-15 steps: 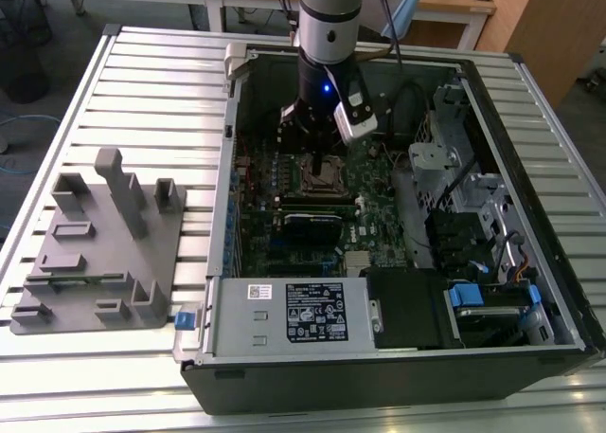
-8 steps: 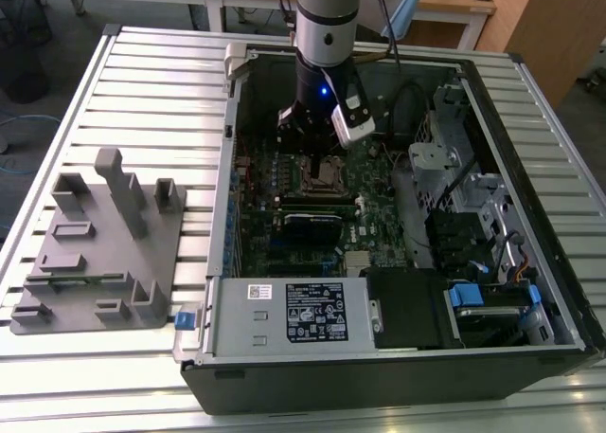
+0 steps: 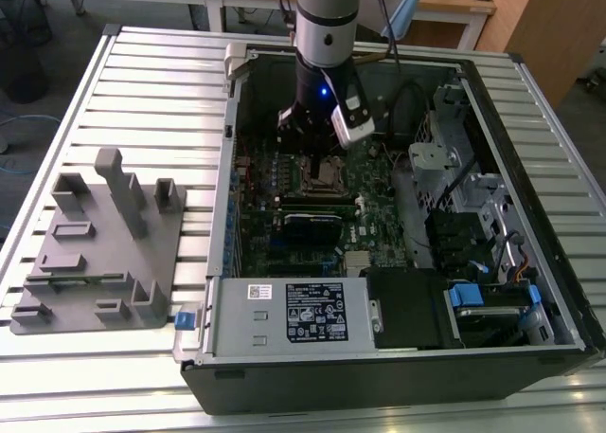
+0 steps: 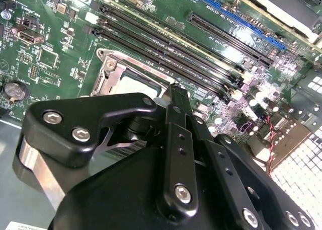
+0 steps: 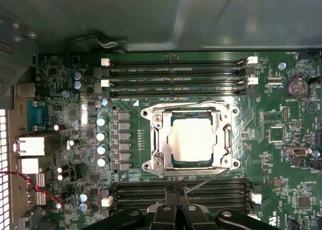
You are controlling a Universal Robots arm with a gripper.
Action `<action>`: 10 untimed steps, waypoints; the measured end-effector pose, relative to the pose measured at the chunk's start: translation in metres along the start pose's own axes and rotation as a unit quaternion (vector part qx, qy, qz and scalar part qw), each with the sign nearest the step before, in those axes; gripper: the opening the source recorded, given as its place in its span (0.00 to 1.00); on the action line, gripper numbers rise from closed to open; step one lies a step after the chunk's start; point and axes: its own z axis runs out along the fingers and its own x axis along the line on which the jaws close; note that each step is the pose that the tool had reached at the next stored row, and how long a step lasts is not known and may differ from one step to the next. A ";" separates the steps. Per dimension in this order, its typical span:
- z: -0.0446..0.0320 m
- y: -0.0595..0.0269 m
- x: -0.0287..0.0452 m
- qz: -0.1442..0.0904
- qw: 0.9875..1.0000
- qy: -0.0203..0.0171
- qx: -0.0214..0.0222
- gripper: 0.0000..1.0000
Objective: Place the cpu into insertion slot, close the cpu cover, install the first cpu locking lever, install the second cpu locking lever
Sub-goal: 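Install the second cpu locking lever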
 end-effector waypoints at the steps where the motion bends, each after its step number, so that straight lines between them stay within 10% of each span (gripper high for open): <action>1: 0.0011 0.0000 0.0001 0.000 1.000 0.000 0.000 0.11; 10: 0.0098 0.0000 0.0005 0.000 1.000 0.000 0.001 0.11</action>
